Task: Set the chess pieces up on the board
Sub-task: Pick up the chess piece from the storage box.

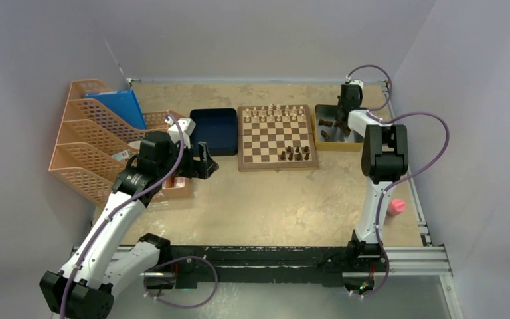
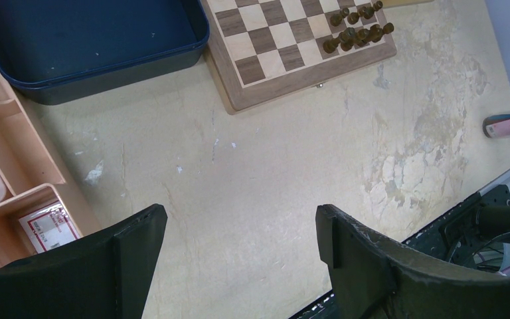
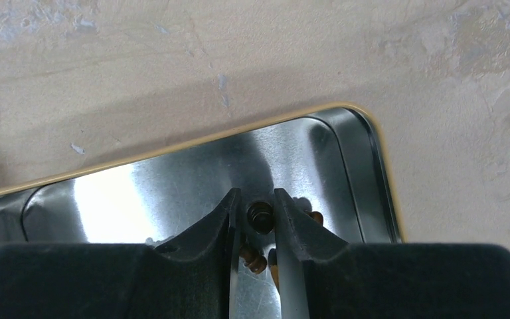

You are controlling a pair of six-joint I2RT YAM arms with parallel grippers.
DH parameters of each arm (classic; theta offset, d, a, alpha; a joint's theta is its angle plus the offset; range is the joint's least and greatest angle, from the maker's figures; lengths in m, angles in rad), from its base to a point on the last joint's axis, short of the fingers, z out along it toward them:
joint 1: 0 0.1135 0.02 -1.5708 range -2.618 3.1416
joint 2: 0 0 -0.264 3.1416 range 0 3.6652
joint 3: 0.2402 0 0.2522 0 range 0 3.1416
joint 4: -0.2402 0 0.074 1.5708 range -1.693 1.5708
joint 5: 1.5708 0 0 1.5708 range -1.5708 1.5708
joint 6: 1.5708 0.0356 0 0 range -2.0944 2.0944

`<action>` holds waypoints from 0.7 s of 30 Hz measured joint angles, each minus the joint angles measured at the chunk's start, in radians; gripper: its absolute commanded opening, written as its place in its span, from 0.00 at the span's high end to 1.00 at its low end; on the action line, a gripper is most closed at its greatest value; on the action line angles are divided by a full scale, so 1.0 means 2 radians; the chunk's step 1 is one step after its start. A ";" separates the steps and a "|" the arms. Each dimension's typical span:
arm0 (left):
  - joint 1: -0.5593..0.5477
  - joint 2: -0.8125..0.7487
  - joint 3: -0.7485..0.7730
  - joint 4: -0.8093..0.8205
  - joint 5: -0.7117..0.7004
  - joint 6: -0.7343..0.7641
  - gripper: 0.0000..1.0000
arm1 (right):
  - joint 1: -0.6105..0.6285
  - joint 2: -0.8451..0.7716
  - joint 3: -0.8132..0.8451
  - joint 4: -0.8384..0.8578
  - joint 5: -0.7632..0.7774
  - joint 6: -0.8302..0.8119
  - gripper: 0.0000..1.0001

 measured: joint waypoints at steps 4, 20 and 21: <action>0.000 0.000 0.000 0.000 0.000 0.000 0.17 | 0.000 0.000 0.000 0.001 0.000 -0.001 0.77; 0.000 0.000 0.000 0.000 0.000 0.000 0.17 | 0.000 0.000 0.000 -0.007 0.006 0.004 0.82; 0.000 0.000 0.000 0.000 0.000 0.000 0.17 | 0.000 0.000 0.000 -0.007 0.006 0.005 0.83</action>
